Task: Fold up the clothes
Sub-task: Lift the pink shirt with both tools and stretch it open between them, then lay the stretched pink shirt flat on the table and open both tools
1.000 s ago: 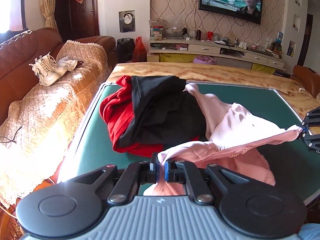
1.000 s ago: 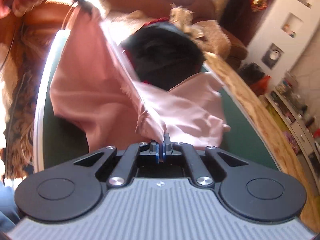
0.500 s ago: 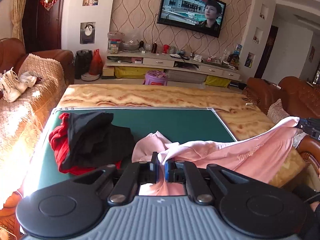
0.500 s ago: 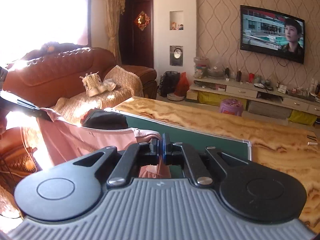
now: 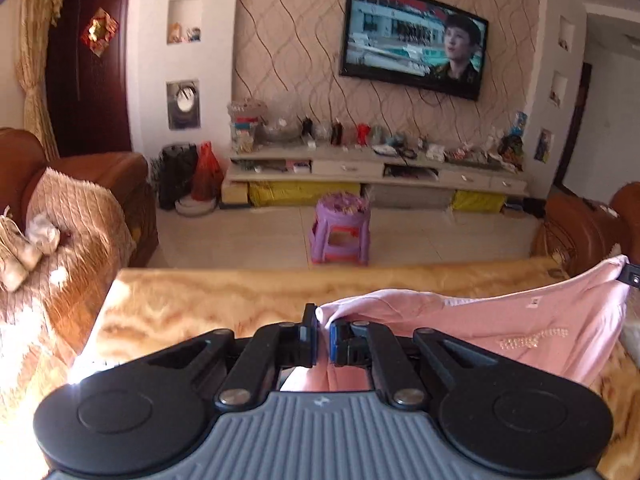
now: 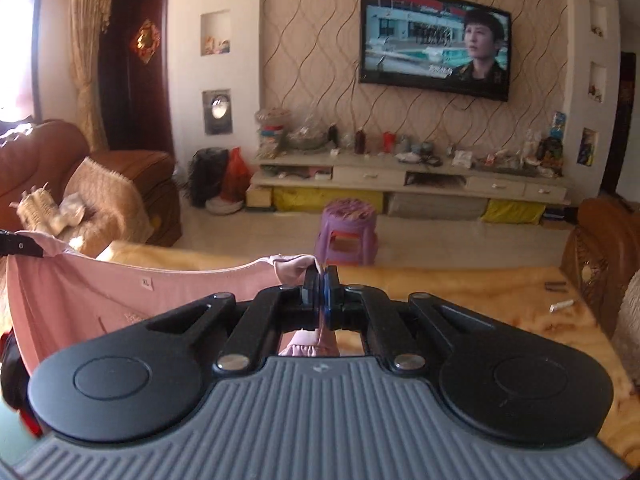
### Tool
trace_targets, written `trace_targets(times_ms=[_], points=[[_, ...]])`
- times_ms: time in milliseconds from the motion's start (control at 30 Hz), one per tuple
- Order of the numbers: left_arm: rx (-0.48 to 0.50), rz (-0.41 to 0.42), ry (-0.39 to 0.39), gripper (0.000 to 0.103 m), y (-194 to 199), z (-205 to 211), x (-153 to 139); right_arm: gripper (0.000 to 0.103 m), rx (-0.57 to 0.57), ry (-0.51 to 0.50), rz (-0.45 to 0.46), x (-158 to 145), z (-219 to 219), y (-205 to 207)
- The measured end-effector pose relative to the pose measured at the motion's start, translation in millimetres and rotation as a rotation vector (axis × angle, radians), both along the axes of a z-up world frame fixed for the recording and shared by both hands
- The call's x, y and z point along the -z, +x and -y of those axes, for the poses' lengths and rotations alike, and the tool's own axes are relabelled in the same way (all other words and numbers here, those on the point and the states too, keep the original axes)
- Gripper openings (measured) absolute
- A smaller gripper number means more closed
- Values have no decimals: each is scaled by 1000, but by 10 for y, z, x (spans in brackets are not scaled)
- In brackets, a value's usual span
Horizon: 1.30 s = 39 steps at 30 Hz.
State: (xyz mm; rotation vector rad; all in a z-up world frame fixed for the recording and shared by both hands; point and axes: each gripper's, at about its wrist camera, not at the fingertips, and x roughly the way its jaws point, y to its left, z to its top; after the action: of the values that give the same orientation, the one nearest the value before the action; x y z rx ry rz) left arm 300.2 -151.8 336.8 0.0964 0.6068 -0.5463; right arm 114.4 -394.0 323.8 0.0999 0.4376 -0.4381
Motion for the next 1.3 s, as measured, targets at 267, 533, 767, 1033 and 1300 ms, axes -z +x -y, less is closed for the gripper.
trace_targets(times_ms=[267, 533, 767, 1033, 1300], points=[[-82, 291, -133, 6, -62, 272, -650, 4, 45, -164, 239, -636, 244, 68], [56, 240, -2, 6, -836, 15, 289, 4, -88, -212, 88, 95, 117, -589], [168, -9, 186, 6, -1702, -189, 2137, 4, -193, -156, -262, 1905, -319, -1165], [287, -99, 314, 6, -2382, -350, 3191, 4, -239, -128, -452, 3071, -1029, -1667], [353, -85, 358, 7, -2707, -496, 3322, 4, -289, -185, -505, 3141, -1271, -1955]])
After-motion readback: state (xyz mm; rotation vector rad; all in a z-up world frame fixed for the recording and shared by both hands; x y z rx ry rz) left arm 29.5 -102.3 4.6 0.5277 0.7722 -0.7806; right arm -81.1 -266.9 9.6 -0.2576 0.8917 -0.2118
